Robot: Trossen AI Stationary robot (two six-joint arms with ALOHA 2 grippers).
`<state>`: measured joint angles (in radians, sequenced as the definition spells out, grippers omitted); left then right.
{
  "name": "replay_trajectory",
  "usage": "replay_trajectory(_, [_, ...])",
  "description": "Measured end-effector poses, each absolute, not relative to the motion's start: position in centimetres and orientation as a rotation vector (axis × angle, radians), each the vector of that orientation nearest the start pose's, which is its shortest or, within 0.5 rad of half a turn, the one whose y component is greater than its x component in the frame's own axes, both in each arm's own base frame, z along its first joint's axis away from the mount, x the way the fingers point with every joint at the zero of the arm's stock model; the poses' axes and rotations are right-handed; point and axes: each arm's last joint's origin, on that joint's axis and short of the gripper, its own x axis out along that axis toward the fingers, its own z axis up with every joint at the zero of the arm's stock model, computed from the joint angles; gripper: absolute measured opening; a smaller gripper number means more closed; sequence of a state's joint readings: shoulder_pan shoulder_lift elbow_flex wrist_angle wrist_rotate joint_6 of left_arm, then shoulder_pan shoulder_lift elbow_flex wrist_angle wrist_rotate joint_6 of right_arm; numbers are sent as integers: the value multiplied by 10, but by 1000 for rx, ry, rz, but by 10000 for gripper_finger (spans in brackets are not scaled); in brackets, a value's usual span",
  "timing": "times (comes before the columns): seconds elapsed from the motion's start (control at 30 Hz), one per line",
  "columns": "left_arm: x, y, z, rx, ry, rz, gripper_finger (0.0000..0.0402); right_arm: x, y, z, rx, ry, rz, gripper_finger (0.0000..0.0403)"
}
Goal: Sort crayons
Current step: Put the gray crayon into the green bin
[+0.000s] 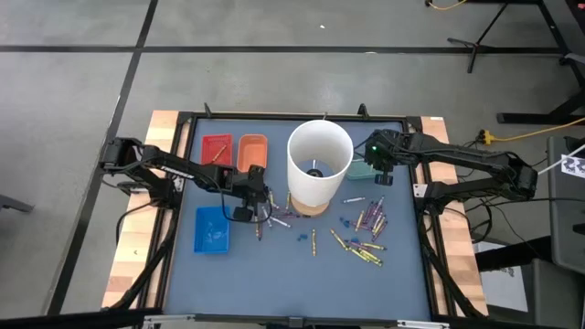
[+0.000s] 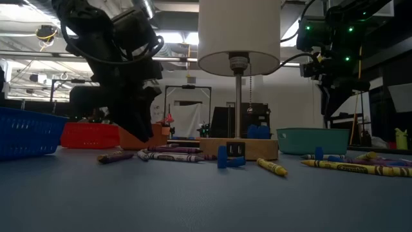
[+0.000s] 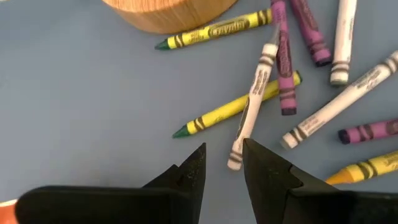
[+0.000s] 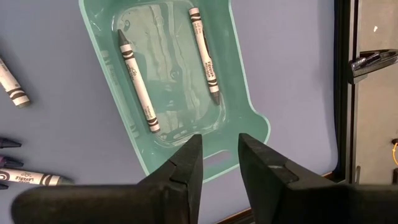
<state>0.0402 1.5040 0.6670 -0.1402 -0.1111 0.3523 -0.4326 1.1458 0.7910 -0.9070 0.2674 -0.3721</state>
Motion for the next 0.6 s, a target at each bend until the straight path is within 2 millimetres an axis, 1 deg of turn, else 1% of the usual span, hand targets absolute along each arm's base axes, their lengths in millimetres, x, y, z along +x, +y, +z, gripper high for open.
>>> replay_trajectory(0.23, [264,19,144,307,964,-77,89,170,-87,224,-202,1372,-356,101])
replay_trajectory(0.37, [265,21,143,303,967,-73,89,170,-87,224,-201,1372,-357,101])
replay_trajectory(0.6, [269,20,126,287,1008,-102,89,170,-87,224,-201,1372,-356,101])
